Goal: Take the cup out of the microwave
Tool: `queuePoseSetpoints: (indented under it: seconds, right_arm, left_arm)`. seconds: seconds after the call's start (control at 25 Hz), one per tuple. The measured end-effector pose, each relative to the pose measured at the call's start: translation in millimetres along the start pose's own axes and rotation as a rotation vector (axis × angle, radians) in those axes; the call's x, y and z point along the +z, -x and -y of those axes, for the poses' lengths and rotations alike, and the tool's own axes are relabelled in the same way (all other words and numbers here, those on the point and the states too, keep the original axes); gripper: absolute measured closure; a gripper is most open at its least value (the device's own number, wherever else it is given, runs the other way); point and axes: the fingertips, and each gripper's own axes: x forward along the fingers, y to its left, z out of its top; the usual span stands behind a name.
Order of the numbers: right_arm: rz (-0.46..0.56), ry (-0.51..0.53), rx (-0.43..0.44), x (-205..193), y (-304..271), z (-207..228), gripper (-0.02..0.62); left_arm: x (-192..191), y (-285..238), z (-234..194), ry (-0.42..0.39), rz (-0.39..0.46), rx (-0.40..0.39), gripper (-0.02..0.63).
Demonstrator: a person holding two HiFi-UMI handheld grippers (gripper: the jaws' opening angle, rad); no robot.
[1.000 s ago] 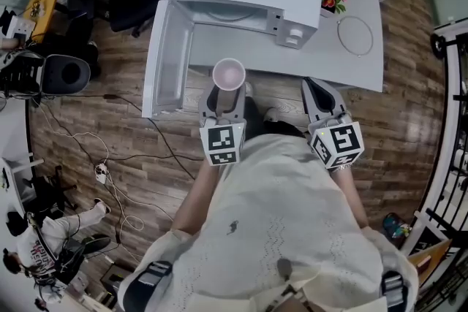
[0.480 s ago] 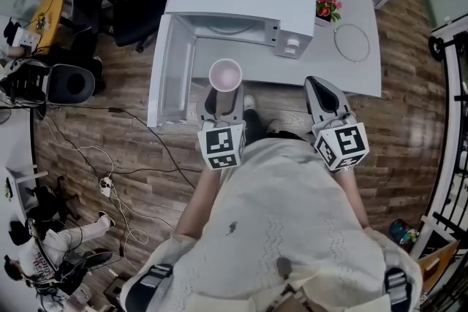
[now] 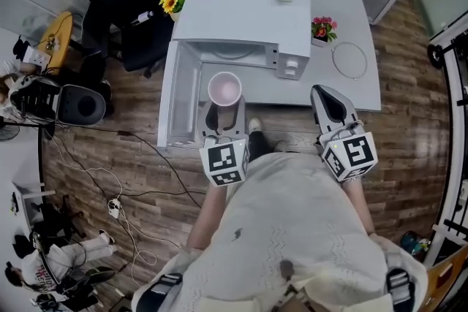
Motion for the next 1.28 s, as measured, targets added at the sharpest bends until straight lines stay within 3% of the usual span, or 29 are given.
queuePoseSetpoints:
  seconds: [0.2,0.44,1.28]
  right_arm:
    - [0.022,0.014,-0.008,11,2,2,0.588]
    - [0.051,0.021,0.000,22,3,2,0.588]
    - [0.030,0.022,0.001,11,9,1,0.588]
  left_arm:
    - [4,9,-6,-0.034,0.009,0.016,0.362]
    - [5,11,-9,-0.008,-0.003,0.032,0.362]
    - [-5,7,14,-0.016,-0.015,-0.025,0.362]
